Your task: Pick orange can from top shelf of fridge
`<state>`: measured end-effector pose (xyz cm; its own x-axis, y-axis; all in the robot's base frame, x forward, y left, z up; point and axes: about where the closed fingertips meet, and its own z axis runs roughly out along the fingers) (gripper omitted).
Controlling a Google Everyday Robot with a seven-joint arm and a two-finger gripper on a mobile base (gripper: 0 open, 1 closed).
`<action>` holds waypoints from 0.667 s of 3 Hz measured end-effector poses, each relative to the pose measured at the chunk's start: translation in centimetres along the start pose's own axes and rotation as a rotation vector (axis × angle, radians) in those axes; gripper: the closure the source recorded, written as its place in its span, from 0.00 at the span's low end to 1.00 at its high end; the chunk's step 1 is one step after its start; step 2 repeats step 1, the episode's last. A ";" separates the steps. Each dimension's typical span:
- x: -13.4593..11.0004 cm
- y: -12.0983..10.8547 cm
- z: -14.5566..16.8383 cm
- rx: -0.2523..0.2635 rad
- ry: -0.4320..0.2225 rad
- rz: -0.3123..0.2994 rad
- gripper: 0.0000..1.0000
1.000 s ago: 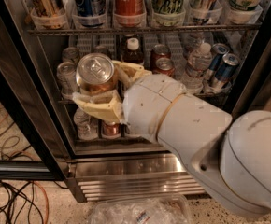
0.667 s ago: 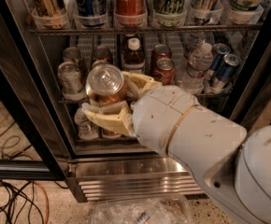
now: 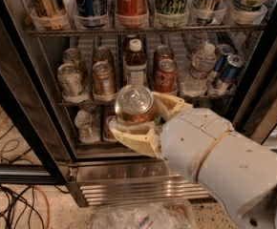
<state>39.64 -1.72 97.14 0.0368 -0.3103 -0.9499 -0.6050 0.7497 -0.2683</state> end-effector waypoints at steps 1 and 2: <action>0.0 0.0 0.0 0.000 0.000 0.000 1.00; 0.0 0.0 0.0 0.000 0.000 0.000 1.00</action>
Offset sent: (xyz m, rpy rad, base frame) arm 0.0000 0.0000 0.0000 0.0000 0.0000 0.0000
